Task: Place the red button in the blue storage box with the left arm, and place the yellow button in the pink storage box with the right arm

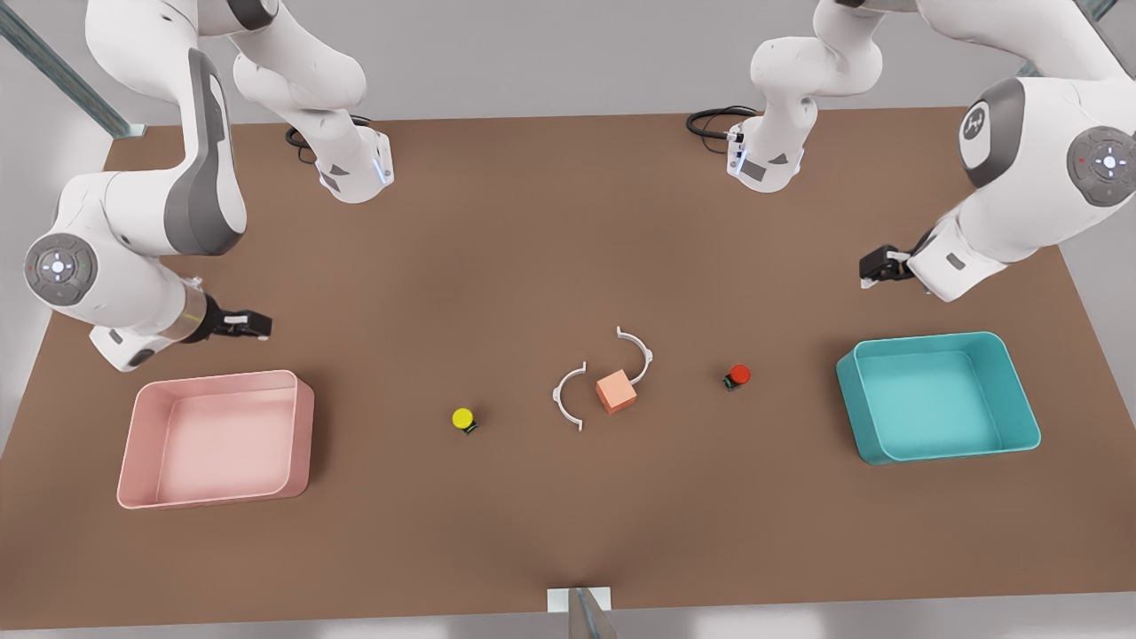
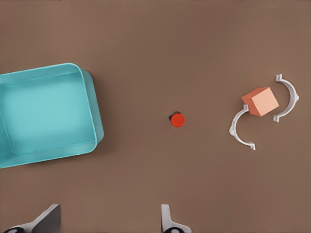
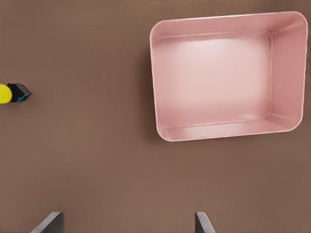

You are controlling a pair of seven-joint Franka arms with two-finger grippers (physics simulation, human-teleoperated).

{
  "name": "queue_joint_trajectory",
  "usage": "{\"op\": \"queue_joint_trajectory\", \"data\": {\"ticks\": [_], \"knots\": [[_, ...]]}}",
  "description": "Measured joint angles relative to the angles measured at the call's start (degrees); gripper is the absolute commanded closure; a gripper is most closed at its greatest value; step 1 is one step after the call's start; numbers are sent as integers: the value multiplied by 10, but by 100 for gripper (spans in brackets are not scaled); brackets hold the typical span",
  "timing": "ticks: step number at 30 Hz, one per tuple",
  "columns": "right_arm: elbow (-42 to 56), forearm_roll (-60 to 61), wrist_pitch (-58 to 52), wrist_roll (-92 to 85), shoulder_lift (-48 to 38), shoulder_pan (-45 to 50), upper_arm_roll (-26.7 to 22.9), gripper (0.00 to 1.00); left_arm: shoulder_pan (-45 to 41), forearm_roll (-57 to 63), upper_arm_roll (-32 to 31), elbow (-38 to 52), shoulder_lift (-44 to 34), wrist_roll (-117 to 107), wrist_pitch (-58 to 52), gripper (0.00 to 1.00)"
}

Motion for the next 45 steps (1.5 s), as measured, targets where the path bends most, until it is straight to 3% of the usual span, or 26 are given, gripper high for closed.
{"op": "queue_joint_trajectory", "data": {"ticks": [3,5,10,13,17,26,37,38,42,45], "knots": [[-1,0,13,5,5,1,0,0,-10,1,-4,0,20,6,14,0],[-26,0,27,10,18,-2,9,0,-64,-3,-10,-11,56,7,42,0],[-161,-1,135,35,47,2,36,0,-121,-24,-12,-135,117,7,191,0],[-170,-1,205,55,90,1,69,0,-124,-27,-12,-204,137,7,294,0],[-89,-2,259,99,154,54,86,0,-121,-29,-7,-293,144,13,431,0],[87,-7,301,227,294,163,80,0,-113,-30,-3,-344,171,33,580,0],[98,-56,320,376,369,177,72,0,-103,-30,-3,-346,202,49,624,1],[98,-59,322,386,374,177,72,0,-101,-31,-2,-348,205,50,626,5],[98,-65,334,421,385,177,73,0,-98,-30,-2,-356,209,52,632,35],[98,-67,344,442,392,179,74,0,-98,-30,-2,-356,209,54,636,45]]}}
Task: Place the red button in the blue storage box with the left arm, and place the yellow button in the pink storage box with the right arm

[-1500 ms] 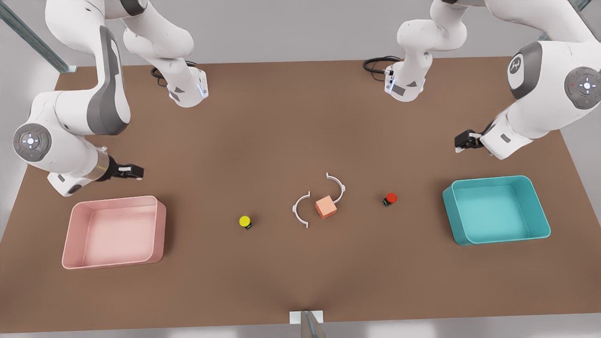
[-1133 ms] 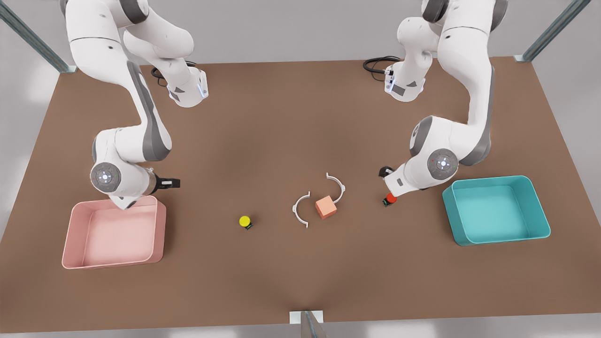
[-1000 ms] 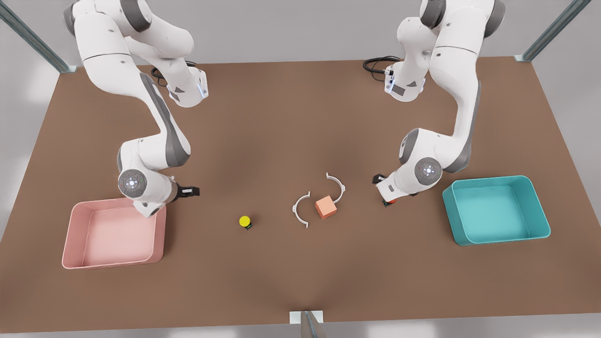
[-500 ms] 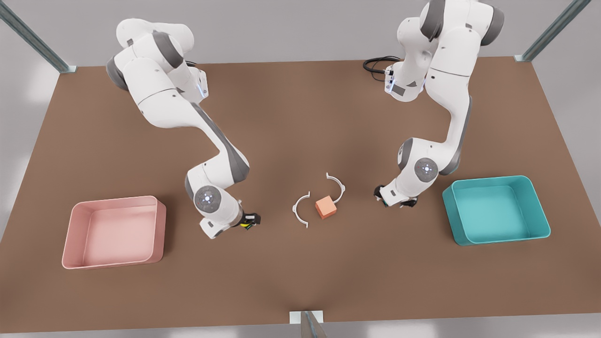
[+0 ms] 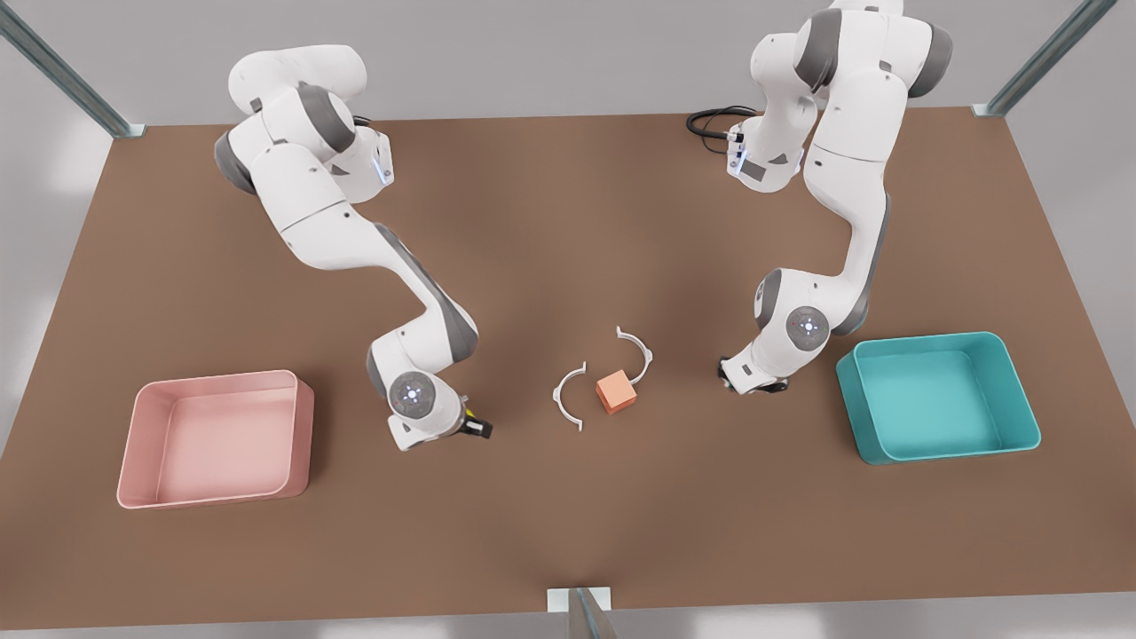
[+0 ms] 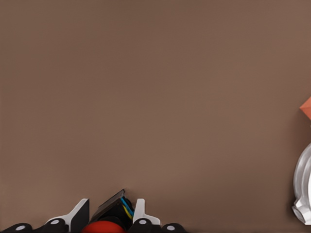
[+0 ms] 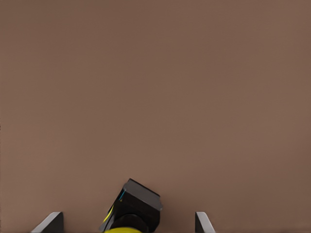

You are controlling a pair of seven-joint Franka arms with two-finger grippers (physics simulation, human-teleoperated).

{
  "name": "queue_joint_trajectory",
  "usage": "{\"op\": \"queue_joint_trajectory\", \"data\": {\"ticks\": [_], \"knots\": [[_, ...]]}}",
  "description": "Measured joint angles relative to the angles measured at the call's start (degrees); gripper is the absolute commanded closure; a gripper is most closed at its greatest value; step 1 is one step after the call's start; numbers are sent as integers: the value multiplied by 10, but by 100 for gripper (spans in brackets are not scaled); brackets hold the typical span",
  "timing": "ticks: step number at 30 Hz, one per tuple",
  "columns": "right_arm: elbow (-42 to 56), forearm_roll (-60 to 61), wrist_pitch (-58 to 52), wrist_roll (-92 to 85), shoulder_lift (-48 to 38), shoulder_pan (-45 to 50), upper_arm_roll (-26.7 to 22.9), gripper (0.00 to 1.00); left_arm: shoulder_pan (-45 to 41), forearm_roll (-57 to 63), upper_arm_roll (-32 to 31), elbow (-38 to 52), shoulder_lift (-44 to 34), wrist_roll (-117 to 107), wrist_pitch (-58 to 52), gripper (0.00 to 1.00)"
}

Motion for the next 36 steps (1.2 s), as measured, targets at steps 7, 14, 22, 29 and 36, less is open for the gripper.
{"op": "queue_joint_trajectory", "data": {"ticks": [7,14,22,29,36], "knots": [[-1,-1,22,39,20,2,0,2,0,4,3,1,-3,-2,3,53],[-1,8,39,58,23,2,2,71,-1,4,29,6,-53,2,-24,49],[1,11,46,70,19,2,3,71,0,4,141,73,-96,54,-130,49],[4,-7,1,55,-64,-43,5,72,88,-3,176,125,-64,155,-182,49],[-17,-11,-98,-33,-144,-200,6,72,103,-41,174,149,-23,251,-199,0]]}}
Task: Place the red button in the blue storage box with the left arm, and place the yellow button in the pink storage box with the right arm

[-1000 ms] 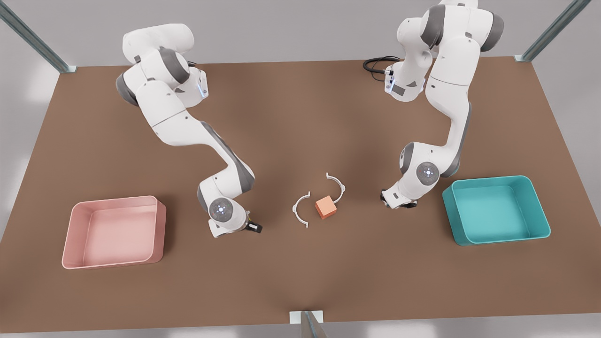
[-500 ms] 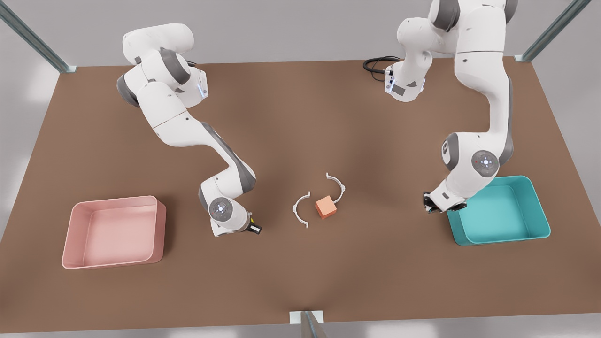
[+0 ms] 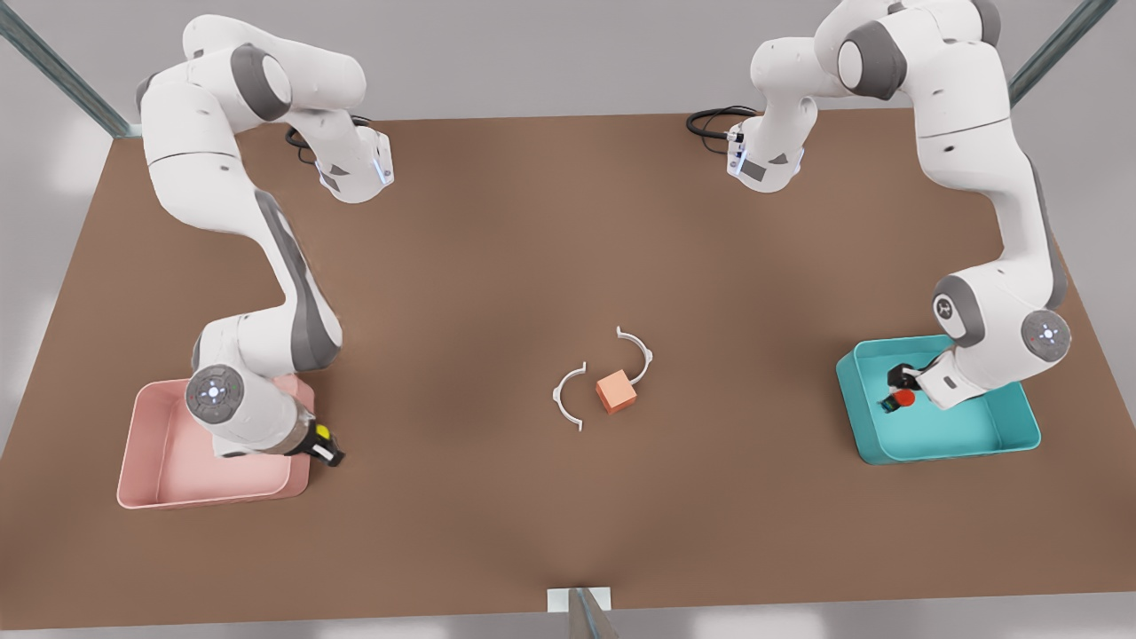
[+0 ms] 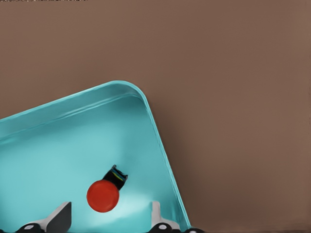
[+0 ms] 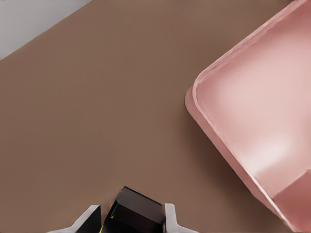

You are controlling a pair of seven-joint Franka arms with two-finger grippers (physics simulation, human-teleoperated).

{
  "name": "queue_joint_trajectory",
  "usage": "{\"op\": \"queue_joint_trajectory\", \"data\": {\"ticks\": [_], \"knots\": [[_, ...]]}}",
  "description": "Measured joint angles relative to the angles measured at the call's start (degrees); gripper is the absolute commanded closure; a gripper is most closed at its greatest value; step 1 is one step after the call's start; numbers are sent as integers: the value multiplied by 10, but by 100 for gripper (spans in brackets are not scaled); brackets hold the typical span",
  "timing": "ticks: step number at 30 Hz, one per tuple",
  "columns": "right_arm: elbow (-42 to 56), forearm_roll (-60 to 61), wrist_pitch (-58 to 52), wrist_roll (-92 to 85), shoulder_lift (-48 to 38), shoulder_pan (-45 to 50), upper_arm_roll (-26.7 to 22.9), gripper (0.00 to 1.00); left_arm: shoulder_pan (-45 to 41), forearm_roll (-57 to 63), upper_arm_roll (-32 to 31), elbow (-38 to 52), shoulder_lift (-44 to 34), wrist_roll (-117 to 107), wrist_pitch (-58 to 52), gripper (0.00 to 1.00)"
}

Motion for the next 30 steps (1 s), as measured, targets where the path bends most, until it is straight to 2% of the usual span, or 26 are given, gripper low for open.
{"op": "queue_joint_trajectory", "data": {"ticks": [2,4,7,9,12,13,14,15,20,21,25,26,27,29,30], "knots": [[-12,-1,-16,-38,-4,-42,0,72,-7,-3,-1,7,-29,12,-10,0],[-30,-1,-27,-75,-8,-73,0,71,-27,-3,-2,66,-55,3,-50,0],[-49,-7,-36,-130,-8,-106,0,71,-41,1,-34,98,-128,-28,-107,0],[-57,-14,-41,-165,-7,-126,0,70,-13,2,-77,98,-177,-52,-141,0],[-67,-30,-45,-215,-6,-153,0,69,-1,9,-97,108,-197,-87,-191,0],[-71,-33,-46,-231,-6,-161,0,66,-1,15,-98,109,-198,-97,-204,0],[-72,-38,-48,-246,-5,-167,0,19,-4,20,-100,109,-198,-108,-214,0],[-69,-46,-48,-260,-3,-170,0,0,-6,24,-100,110,-198,-117,-223,0],[-49,-64,-57,-324,-18,-165,11,0,-12,34,-100,110,-199,-158,-251,0],[-41,-66,-66,-333,-41,-163,33,0,-12,35,-100,110,-200,-165,-255,0],[39,-65,-152,-344,-109,-163,174,0,-11,36,-101,110,-202,-189,-264,0],[59,-63,-175,-344,-124,-152,183,0,-11,37,-101,110,-202,-194,-266,0],[70,-50,-195,-345,-149,-103,132,0,-12,37,-101,110,-202,-199,-268,0],[46,10,-229,-349,-216,45,-74,0,-13,37,-101,111,-202,-208,-271,0],[20,33,-244,-351,-249,80,-123,0,-13,37,-101,111,-202,-213,-272,0]]}}
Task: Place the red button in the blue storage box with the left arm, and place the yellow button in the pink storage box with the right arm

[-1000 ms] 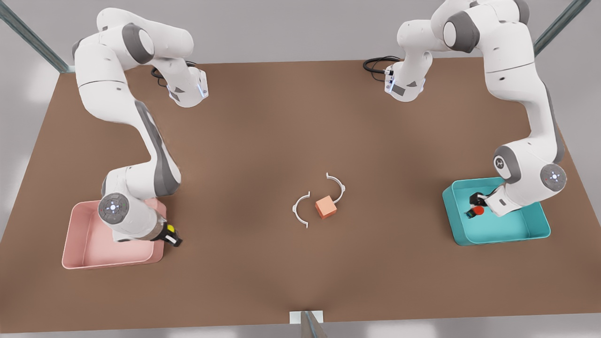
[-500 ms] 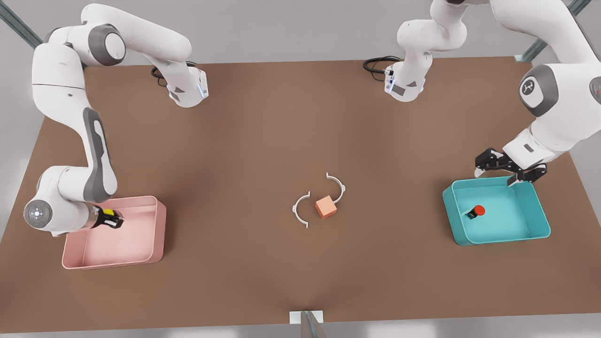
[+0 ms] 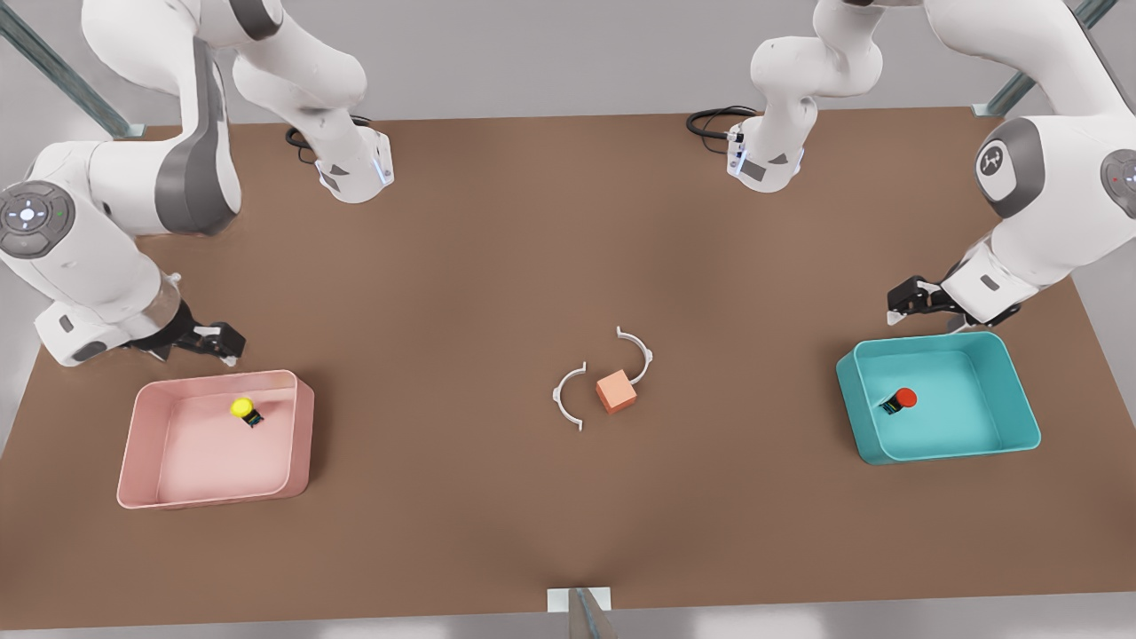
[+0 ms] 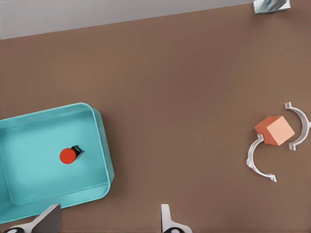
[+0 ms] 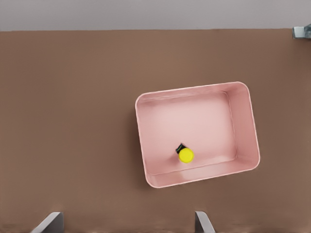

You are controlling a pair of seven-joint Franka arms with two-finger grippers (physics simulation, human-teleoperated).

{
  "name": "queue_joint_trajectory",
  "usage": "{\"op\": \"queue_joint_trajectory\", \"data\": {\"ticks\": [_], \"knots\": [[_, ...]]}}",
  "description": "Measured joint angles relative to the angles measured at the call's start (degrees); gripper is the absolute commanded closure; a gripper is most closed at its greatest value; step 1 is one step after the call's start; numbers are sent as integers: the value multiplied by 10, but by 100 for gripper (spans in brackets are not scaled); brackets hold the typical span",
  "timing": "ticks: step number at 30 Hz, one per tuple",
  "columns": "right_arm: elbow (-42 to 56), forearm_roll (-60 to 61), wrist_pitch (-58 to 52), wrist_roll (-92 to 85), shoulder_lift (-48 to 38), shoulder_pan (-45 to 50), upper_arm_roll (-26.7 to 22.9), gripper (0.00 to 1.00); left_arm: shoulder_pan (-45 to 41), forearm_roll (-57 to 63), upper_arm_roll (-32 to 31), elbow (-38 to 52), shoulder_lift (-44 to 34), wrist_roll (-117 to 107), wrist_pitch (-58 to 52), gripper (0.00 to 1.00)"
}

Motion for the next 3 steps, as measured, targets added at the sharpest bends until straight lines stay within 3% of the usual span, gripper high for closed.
{"op": "queue_joint_trajectory", "data": {"ticks": [3], "knots": [[-25,40,-33,-4,-24,31,-43,0,-2,0,0,0,0,-11,-2,0]]}}
